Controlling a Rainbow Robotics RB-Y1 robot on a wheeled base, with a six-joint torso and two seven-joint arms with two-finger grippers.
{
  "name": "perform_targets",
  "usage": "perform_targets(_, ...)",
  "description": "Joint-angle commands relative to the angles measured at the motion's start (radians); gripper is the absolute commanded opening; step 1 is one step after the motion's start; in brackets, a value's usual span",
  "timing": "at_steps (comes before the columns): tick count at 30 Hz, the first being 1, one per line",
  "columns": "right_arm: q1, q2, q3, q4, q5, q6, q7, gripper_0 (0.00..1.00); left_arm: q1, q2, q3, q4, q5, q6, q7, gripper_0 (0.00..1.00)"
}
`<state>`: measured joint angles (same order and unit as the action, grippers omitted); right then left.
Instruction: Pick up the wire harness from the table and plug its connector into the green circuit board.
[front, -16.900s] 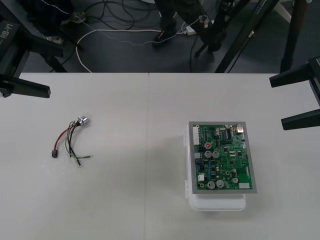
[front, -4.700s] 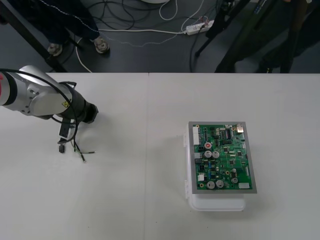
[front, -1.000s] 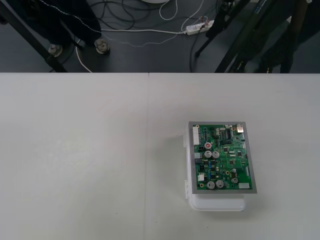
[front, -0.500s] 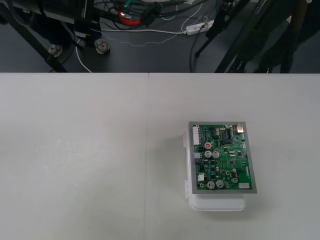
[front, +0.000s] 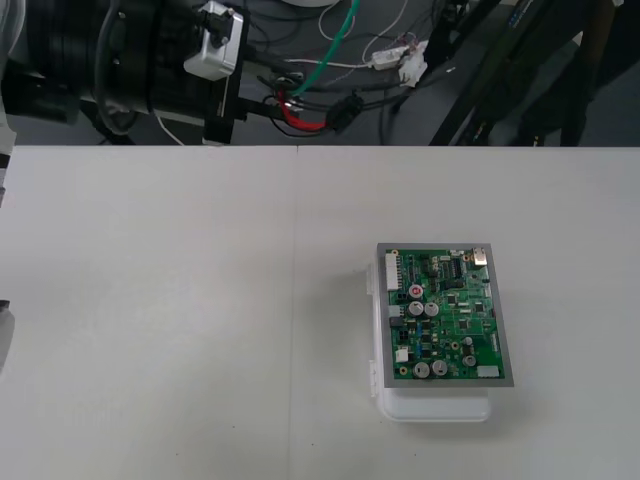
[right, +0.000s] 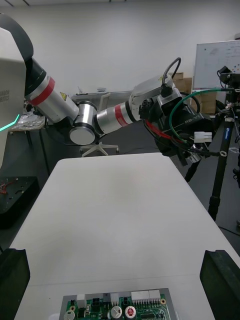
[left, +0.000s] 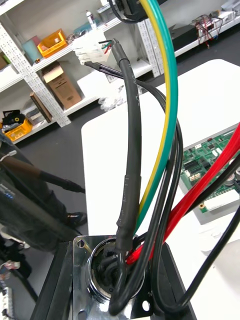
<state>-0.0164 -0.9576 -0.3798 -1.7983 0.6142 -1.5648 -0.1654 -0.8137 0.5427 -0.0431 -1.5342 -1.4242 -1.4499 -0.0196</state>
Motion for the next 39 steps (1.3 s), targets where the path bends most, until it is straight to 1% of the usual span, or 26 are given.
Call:
perform_targets(1, -0.004, 0.002, 0.012, 0.0, 0.002, -0.006, 0.034, 1.0, 0.042, -0.041, 0.015, -0.057, -0.028, -0.027, 0.02, 0.0)
perform_targets(12, -0.004, 0.002, 0.012, 0.0, 0.002, -0.006, 0.034, 1.0, 0.113, -0.116, 0.012, -0.063, -0.061, -0.053, 0.018, 0.0)
perform_targets(17, -0.004, 0.002, 0.012, 0.0, 0.002, -0.006, 0.034, 1.0, 0.14, -0.133, -0.015, -0.115, -0.108, -0.053, 0.027, 0.0)
perform_targets(23, -0.004, 0.002, 0.012, 0.0, 0.002, -0.006, 0.034, 1.0, 0.145, -0.141, -0.057, -0.118, -0.101, -0.056, 0.049, 0.0)
perform_targets(24, 0.035, 0.057, 0.045, 0.022, 0.021, -0.006, 0.032, 1.0, 0.146, -0.141, -0.066, -0.118, -0.093, -0.058, 0.053, 0.0)
perform_targets(26, 0.039, 0.06, 0.048, 0.023, 0.024, -0.006, 0.032, 1.0, 0.146, -0.141, -0.075, -0.118, -0.087, -0.058, 0.058, 0.0)
perform_targets(29, 0.052, 0.097, 0.081, 0.027, 0.087, -0.006, 0.034, 1.0, 0.145, -0.142, -0.1, -0.118, -0.074, -0.081, 0.079, 0.0)
perform_targets(35, 0.05, 0.092, 0.088, 0.027, 0.095, -0.006, 0.04, 1.0, 0.146, -0.142, -0.113, -0.118, -0.044, -0.121, 0.118, 0.0)
perform_targets(39, 0.05, 0.092, 0.088, 0.027, 0.093, -0.006, 0.035, 1.0, 0.145, -0.141, -0.118, -0.118, -0.012, -0.121, 0.199, 0.0)
